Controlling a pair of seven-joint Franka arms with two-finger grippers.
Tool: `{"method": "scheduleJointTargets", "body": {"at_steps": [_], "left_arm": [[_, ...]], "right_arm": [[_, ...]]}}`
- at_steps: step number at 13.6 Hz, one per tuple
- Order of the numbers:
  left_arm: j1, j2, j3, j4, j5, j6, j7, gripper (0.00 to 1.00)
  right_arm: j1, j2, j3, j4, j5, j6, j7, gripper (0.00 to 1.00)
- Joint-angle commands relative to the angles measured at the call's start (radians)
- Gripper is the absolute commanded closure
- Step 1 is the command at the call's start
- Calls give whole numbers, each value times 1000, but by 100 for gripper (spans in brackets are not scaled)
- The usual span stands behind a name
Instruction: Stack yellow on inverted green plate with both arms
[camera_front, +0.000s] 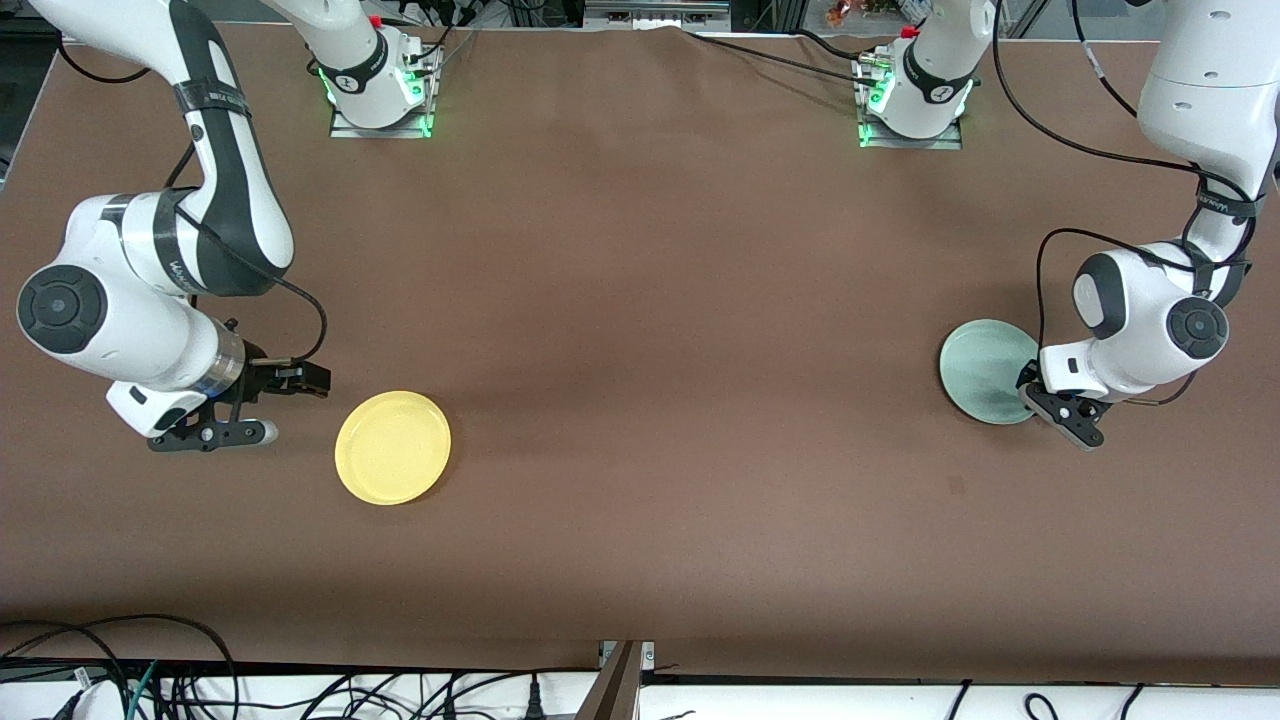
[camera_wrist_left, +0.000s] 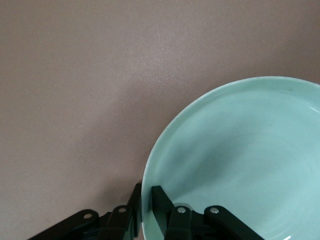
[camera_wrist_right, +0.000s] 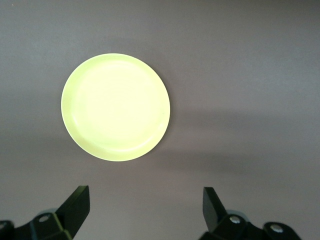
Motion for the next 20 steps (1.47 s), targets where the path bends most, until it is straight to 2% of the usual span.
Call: {"method": "scheduleJointTargets", "body": {"at_steps": [1, 4, 10, 13, 14, 16, 18, 20], "left_arm": [[-7, -48, -31, 40, 19, -96, 8, 100], [-30, -63, -54, 144, 43, -268, 8, 100], [-163, -59, -64, 428, 97, -604, -76, 100], [-302, -57, -65, 538, 244, -722, -287, 100], [-353, -57, -70, 561, 260, -757, -367, 100], [-485, -55, -56, 592, 307, -819, -528, 100], [-597, -51, -58, 612, 440, -848, -671, 100], [-700, -29, -56, 612, 519, -857, -844, 100]], "right_arm": [[-8, -12, 4, -1, 20, -13, -10, 0], [-18, -1, 3, 2, 25, 5, -12, 0], [-34, 189, 4, -3, 49, 260, -21, 0], [-35, 243, 6, -1, 62, 332, -21, 0], [-37, 252, 6, -1, 63, 332, -21, 0], [-53, 287, 7, 0, 68, 334, -26, 0], [-60, 321, 9, 7, 104, 352, -29, 0], [-61, 332, 9, 5, 118, 369, -29, 0]]}}
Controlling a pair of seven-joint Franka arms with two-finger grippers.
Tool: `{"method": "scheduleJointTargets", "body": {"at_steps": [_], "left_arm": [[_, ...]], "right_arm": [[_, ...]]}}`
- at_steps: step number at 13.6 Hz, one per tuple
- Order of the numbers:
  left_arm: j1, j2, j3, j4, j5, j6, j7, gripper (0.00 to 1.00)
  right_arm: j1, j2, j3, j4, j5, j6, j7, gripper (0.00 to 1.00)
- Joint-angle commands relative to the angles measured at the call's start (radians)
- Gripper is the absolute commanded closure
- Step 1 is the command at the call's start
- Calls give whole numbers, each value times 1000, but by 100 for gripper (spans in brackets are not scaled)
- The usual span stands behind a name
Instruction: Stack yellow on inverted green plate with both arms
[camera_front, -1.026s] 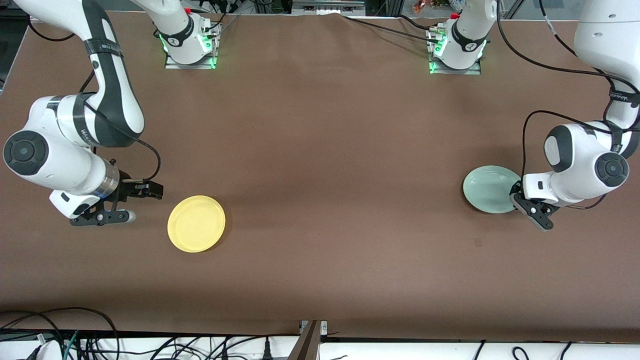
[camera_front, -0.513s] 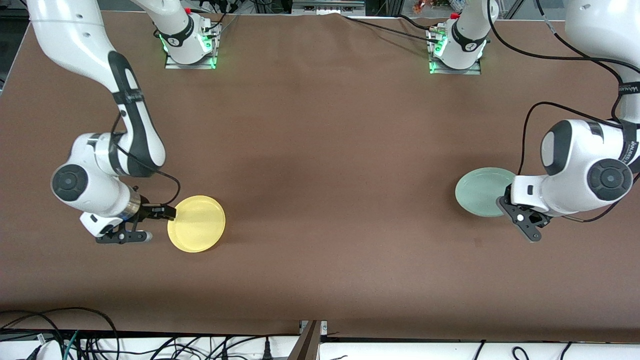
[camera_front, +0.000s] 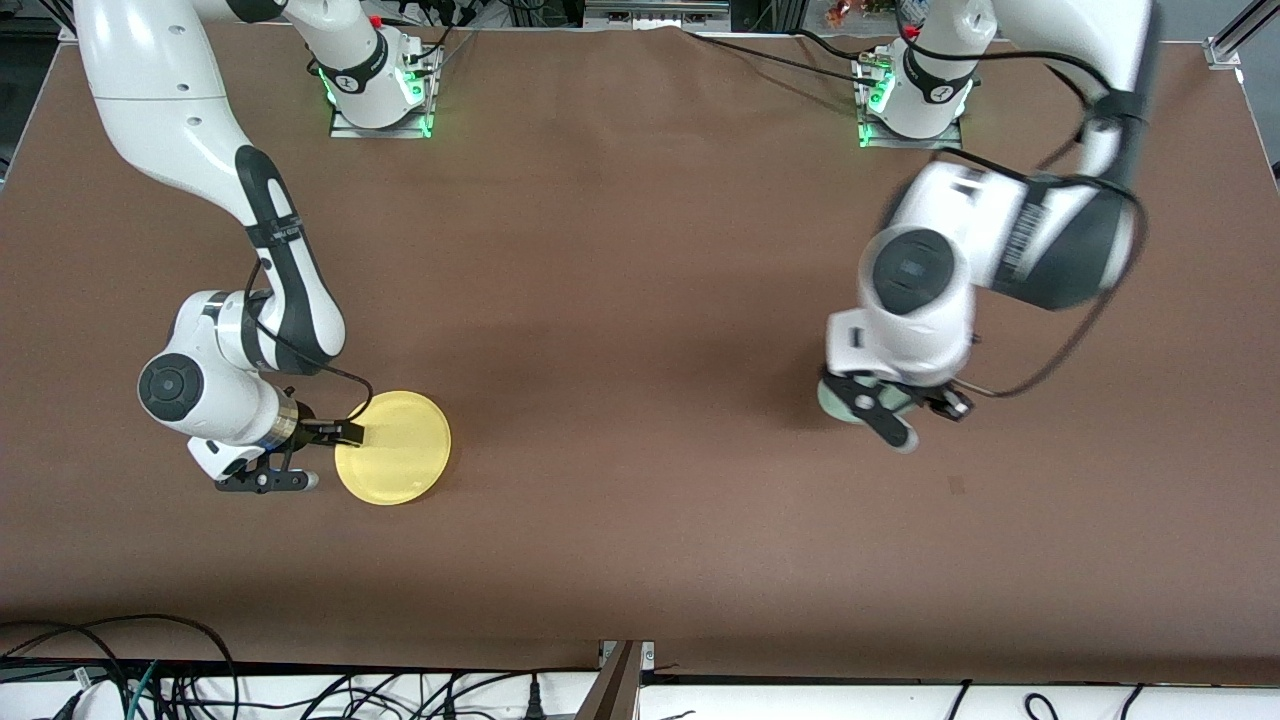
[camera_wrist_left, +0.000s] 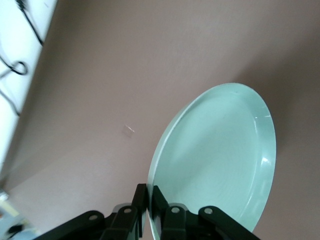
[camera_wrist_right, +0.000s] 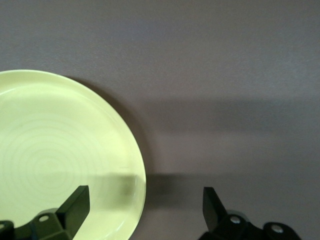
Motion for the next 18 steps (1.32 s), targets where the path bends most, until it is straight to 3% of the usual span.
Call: {"method": "scheduleJointTargets", "body": {"at_steps": [1, 6, 7, 9, 11, 13, 16, 17, 18], "left_arm": [[-142, 53, 23, 40, 142, -64, -227, 100], [-366, 176, 27, 41, 325, -148, -625, 100], [-386, 191, 27, 43, 338, -151, -681, 100], [-436, 236, 29, 46, 341, -150, -798, 100], [-469, 280, 27, 82, 341, -150, -857, 100], [-490, 314, 24, 103, 333, -150, -916, 100], [-496, 343, 12, 110, 316, -141, -980, 100], [-496, 343, 10, 116, 285, -125, -980, 32], [-496, 339, 9, 127, 236, -84, -983, 0]], "right_arm": [[-11, 27, 9, 18, 28, 16, -20, 0], [-10, 41, 9, 18, 27, 34, -24, 0], [-10, 41, 9, 18, 25, 34, -24, 8], [-10, 41, 9, 19, 25, 34, -24, 50], [-10, 41, 9, 19, 24, 34, -26, 78], [-10, 41, 9, 21, 22, 34, -28, 100], [-11, 41, 9, 21, 25, 34, -31, 100], [-10, 39, 9, 21, 21, 34, -32, 100], [-11, 33, 7, 22, 25, 34, -35, 100]]}}
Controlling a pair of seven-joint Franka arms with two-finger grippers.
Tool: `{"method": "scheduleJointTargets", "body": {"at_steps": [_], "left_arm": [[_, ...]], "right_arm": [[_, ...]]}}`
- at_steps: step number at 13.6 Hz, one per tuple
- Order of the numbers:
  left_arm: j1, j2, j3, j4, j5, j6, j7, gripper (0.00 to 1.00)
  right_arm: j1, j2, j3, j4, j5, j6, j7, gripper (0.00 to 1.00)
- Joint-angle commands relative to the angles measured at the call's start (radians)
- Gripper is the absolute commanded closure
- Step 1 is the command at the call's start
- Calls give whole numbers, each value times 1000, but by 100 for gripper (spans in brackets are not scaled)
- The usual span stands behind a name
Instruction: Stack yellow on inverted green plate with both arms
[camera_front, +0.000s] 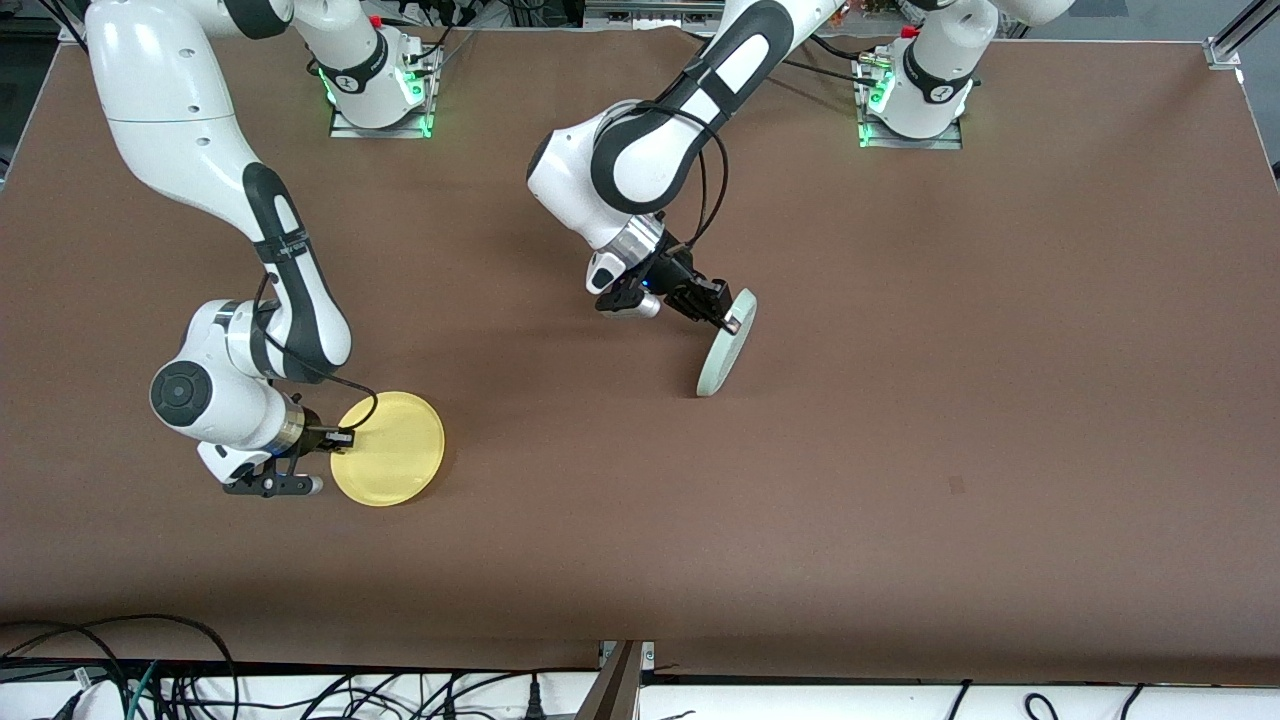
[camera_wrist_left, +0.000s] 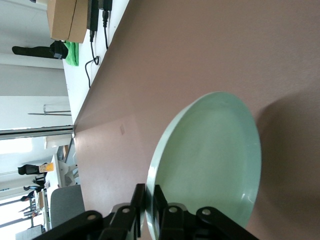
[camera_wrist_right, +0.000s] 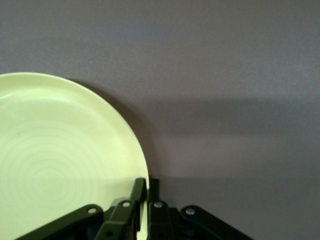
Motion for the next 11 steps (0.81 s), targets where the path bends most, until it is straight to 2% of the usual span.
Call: {"method": "scheduleJointTargets", "body": {"at_steps": [1, 3, 6, 8, 11], "left_arm": [[7, 62, -11, 70, -176, 151, -41, 0], [17, 62, -9, 93, -378, 266, -54, 0], [39, 58, -8, 90, -590, 415, -48, 0], [74, 65, -9, 76, -664, 470, -35, 0], [146, 16, -8, 72, -715, 449, -34, 0]], "right_arm": [[-22, 7, 7, 19, 17, 6, -30, 100], [-23, 6, 9, 29, 18, -1, -29, 100], [-22, -8, 10, 32, 40, -6, -26, 100], [-20, -25, 10, 32, 92, -40, -27, 100], [-17, -51, 12, 32, 103, -87, -27, 100]]}}
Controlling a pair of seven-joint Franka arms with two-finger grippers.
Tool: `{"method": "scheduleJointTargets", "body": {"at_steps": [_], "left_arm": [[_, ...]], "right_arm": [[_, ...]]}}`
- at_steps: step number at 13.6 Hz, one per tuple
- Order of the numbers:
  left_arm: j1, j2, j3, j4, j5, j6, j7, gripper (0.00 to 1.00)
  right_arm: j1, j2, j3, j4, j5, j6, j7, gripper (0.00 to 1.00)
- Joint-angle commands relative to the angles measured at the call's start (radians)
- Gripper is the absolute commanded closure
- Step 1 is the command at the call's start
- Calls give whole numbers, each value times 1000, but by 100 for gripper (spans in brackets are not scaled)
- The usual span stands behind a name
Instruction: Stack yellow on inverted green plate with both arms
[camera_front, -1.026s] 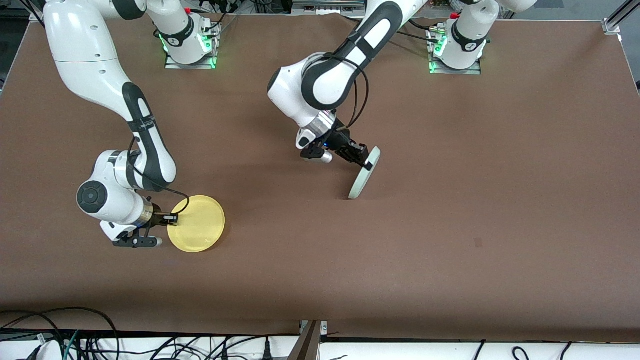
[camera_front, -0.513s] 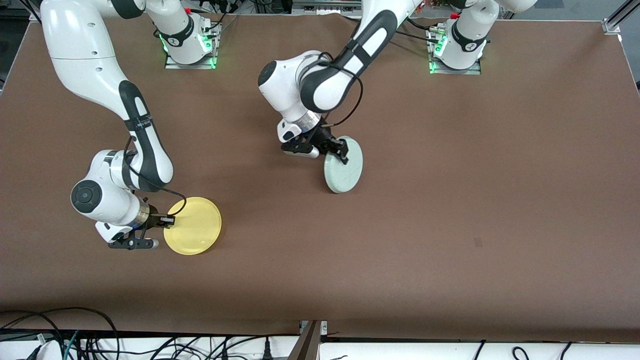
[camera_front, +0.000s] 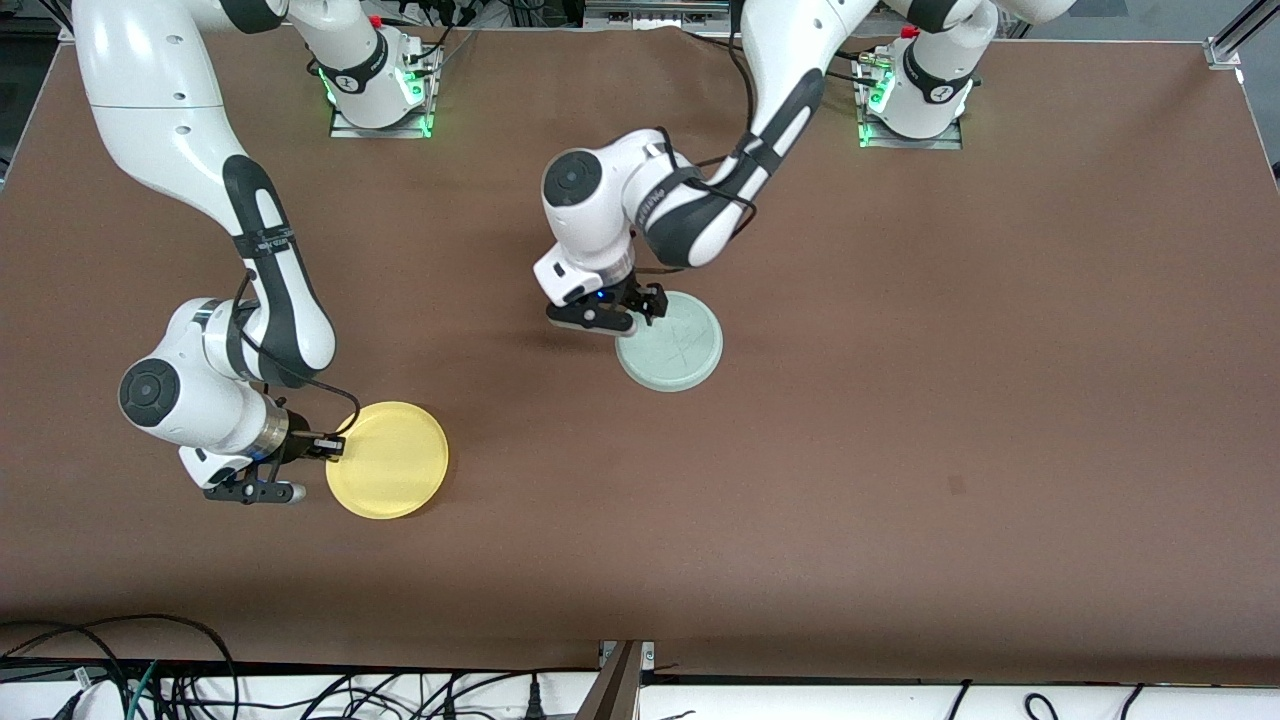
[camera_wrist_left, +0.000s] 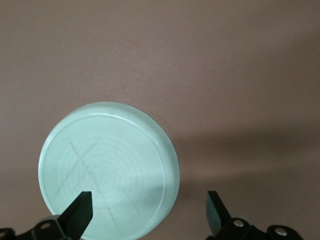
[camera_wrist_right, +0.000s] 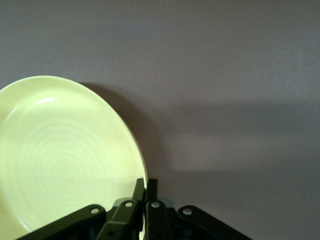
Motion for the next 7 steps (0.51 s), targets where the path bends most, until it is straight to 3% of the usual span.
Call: {"method": "scheduleJointTargets", "body": {"at_steps": [1, 4, 7], "left_arm": [[97, -61, -8, 17, -36, -67, 15, 0], [257, -180, -8, 17, -25, -182, 78, 0], [361, -295, 1, 17, -21, -309, 284, 0]], "right_arm": [[-4, -38, 12, -5, 27, -60, -11, 100], [0, -56, 39, -5, 49, -82, 10, 100], [17, -58, 82, 24, 105, -94, 76, 100]]}}
